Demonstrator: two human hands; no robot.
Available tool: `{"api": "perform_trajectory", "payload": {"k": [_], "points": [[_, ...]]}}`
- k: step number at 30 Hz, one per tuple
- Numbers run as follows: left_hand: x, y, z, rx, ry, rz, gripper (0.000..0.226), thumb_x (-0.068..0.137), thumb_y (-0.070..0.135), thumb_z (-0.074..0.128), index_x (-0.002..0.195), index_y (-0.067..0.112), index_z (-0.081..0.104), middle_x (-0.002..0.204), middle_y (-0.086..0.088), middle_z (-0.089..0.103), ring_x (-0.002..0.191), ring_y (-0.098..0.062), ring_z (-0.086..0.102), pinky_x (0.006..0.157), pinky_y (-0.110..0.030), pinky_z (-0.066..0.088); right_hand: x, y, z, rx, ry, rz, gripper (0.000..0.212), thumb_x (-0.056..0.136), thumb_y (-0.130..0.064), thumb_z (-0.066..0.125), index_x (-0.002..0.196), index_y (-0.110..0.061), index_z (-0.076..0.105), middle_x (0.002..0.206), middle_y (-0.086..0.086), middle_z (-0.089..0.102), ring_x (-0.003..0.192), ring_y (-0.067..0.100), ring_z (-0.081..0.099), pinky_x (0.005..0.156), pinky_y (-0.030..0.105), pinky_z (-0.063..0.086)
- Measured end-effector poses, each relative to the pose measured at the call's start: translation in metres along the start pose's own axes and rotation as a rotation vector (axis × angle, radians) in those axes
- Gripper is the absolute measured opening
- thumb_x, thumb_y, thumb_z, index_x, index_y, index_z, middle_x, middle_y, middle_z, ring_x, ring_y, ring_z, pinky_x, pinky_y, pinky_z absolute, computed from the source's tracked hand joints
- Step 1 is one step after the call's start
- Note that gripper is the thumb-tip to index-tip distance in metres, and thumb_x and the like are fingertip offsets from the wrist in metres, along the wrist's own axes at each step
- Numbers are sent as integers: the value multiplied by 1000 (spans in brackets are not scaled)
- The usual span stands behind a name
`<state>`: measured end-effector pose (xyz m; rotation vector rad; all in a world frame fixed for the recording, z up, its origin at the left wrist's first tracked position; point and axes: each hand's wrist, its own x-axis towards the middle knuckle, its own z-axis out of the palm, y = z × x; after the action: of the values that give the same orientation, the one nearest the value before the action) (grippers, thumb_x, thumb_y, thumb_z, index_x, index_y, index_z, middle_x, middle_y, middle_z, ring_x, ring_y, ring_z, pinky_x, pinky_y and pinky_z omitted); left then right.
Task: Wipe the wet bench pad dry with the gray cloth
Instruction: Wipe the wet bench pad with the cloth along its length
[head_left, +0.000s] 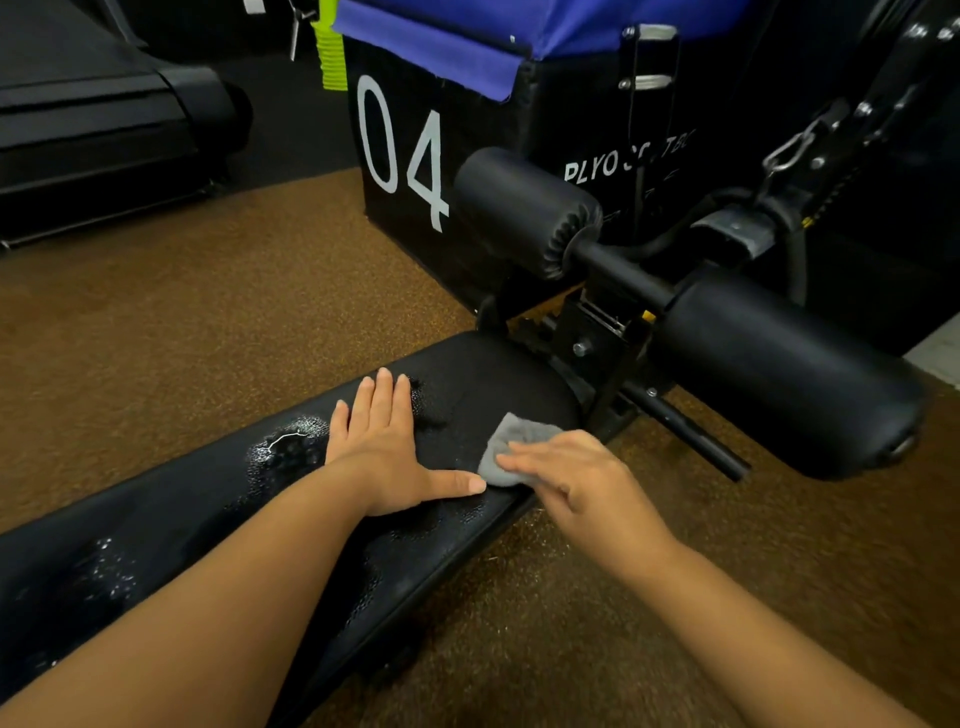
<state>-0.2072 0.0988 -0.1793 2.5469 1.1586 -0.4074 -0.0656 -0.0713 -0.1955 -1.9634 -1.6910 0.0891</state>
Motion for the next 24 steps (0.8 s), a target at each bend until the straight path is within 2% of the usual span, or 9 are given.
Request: {"api": "perform_trajectory", "payload": {"k": [3,7,10,13,16,18,20,21,24], "points": [[0,0,-1,-9,-8,-1,144,45,95,41,145,15,-25,154,-3,-31,141,-20,-28,117,-45,-12,3,28,-14,-45,-5,41,37,81,-5,67,112,-25,68,108,-6,69,99,8,57,91,10,36],[0,1,-2,-12,-14,-8,144,46,94,43,145,16,-26,154,-3,-31,140,-19,-29,116,-45,-13,37,34,0,-60,197,271,31,86,-8,61,110,-25,69,99,2,70,97,17,56,86,21,42],[-1,2,-2,0,-14,-14,142,49,92,45,145,15,-26,154,-3,-31,141,-19,-29,116,-44,-13,42,6,22,5,196,224,29,85,-6,61,108,-19,71,103,1,71,101,17,54,91,12,35],[-1,2,-1,9,-6,-9,141,51,92,46,145,15,-25,154,-4,-31,141,-19,-28,117,-44,-12,26,-3,18,71,65,68,28,84,-8,61,108,-18,70,105,-1,71,100,12,54,92,4,29],[-1,1,-2,7,-6,-4,141,50,92,45,146,15,-25,154,-4,-30,141,-20,-28,116,-45,-12,26,17,-5,2,-14,6,33,83,-6,65,110,-24,69,105,-2,71,95,16,58,88,24,45],[-2,1,-2,-11,-12,-1,142,49,93,45,146,16,-25,154,-4,-30,141,-20,-29,115,-44,-13,43,31,-12,-58,33,171,32,86,-12,62,113,-28,67,100,7,67,92,24,59,84,39,49],[-3,1,-2,-17,-8,1,143,48,93,45,146,16,-24,154,-4,-30,141,-20,-29,115,-44,-13,65,29,-5,-74,79,324,31,88,-18,57,115,-32,66,102,10,62,94,28,59,85,42,49],[-3,1,-2,-12,-5,1,143,48,93,45,146,16,-24,154,-4,-30,141,-20,-29,115,-45,-13,74,21,3,-66,86,331,33,88,-17,55,115,-33,65,103,11,62,94,30,58,84,43,49],[-2,0,-1,-7,4,4,143,48,93,45,146,15,-24,154,-4,-30,141,-20,-28,115,-45,-12,80,-19,28,-29,5,154,35,86,-8,53,114,-24,67,100,16,67,94,33,55,82,42,47]]}}
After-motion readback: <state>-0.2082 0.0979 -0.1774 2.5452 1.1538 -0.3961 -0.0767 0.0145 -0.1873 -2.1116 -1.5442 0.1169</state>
